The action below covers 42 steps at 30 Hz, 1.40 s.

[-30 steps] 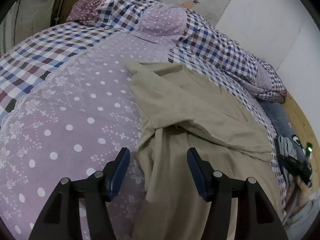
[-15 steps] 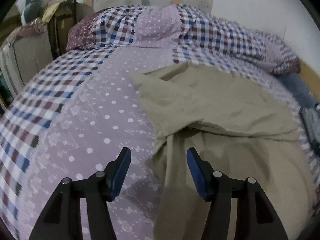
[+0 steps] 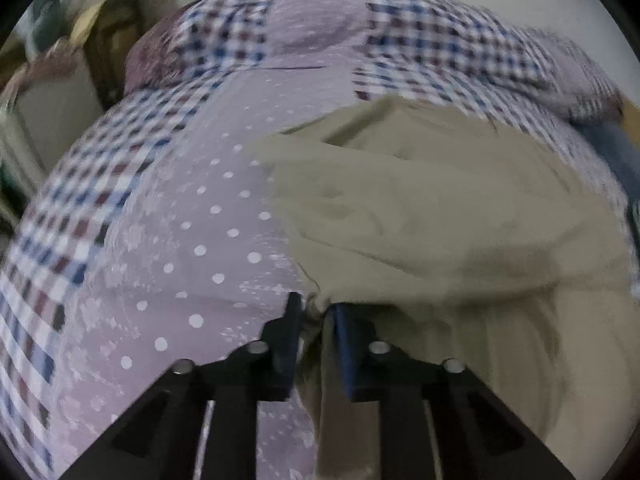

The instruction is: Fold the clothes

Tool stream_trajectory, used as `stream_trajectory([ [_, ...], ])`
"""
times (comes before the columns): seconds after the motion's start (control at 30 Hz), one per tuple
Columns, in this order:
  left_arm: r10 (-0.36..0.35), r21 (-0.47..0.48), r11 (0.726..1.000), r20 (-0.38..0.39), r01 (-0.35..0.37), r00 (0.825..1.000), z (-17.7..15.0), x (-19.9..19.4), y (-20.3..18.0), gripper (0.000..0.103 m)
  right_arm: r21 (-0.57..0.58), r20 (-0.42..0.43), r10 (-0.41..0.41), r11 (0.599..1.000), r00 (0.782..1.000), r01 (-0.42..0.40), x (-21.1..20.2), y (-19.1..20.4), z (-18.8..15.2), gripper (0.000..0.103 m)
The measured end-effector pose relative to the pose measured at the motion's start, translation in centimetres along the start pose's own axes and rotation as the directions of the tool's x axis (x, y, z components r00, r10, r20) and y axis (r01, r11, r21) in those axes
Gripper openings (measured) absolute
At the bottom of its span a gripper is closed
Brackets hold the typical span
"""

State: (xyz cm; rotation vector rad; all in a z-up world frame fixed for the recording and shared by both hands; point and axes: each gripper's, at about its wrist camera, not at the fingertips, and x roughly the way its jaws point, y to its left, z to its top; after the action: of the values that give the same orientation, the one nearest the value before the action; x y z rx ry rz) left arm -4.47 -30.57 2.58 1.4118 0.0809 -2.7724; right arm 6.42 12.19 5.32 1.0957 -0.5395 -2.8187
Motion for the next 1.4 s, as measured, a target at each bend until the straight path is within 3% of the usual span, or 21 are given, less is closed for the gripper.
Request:
stream_trajectory([
  [0.13,0.014,-0.078,0.997,0.042,-0.011,0.999,-0.3,-0.7,1.4,0.01,0.0,0.006,0.004,1.0,1.0,-0.004,-0.4,-0.1,0.1,0.056],
  [0.23,-0.017,-0.109,0.994,-0.023,0.014,1.0,-1.2,1.0,2.3,0.011,-0.007,0.017,0.0,1.0,1.0,0.0,-0.5,-0.1,0.4,0.056],
  [0.33,-0.002,-0.093,0.996,-0.005,0.002,1.0,-1.5,0.3,2.4,0.023,-0.002,0.015,-0.002,1.0,1.0,0.002,-0.6,-0.3,0.4,0.056],
  [0.4,0.025,-0.076,0.997,0.004,-0.025,1.0,-1.8,-0.4,2.4,0.041,0.001,0.01,-0.003,1.0,1.0,0.003,-0.5,-0.5,0.4,0.056],
  [0.47,0.05,-0.056,0.997,0.02,-0.049,0.999,-2.4,-1.4,2.8,0.053,0.004,0.006,-0.004,1.0,1.0,0.004,-0.5,-0.7,0.4,0.056],
  [0.6,0.042,-0.069,0.997,0.05,-0.038,0.998,-4.5,-4.1,4.6,0.065,0.005,0.016,-0.005,1.0,1.0,0.005,-0.9,-1.0,0.5,0.056],
  [0.77,-0.022,-0.169,0.985,0.07,0.034,0.997,-8.7,-8.0,7.7,0.065,0.019,0.038,0.003,1.0,0.999,-0.003,-1.8,-1.8,0.5,0.058],
  [0.93,-0.122,-0.271,0.952,0.098,0.145,0.988,-13.1,-11.3,10.2,0.066,0.004,0.043,0.022,1.0,0.999,-0.022,-3.2,-1.8,-0.7,0.058],
  [1.0,-0.158,-0.294,0.937,0.122,0.188,0.98,-14.5,-12.1,11.0,0.081,-0.02,0.055,0.018,1.0,0.998,-0.017,-4.0,-1.5,-1.4,0.058],
  [1.03,-0.172,-0.296,0.933,0.131,0.204,0.976,-15.3,-12.6,11.2,0.083,-0.038,0.062,0.014,0.999,0.998,-0.012,-4.6,-1.2,-1.9,0.058],
  [1.2,-0.206,-0.299,0.924,0.138,0.239,0.969,-18.1,-14.7,11.6,0.083,-0.131,0.078,0.035,0.991,0.996,-0.025,-7.4,0.7,-4.9,0.058],
  [1.4,-0.185,-0.28,0.937,0.115,0.21,0.976,-21.0,-16.1,11.6,0.083,-0.214,0.051,0.09,0.974,0.995,-0.077,-10.1,3.6,-9.3,0.06],
])
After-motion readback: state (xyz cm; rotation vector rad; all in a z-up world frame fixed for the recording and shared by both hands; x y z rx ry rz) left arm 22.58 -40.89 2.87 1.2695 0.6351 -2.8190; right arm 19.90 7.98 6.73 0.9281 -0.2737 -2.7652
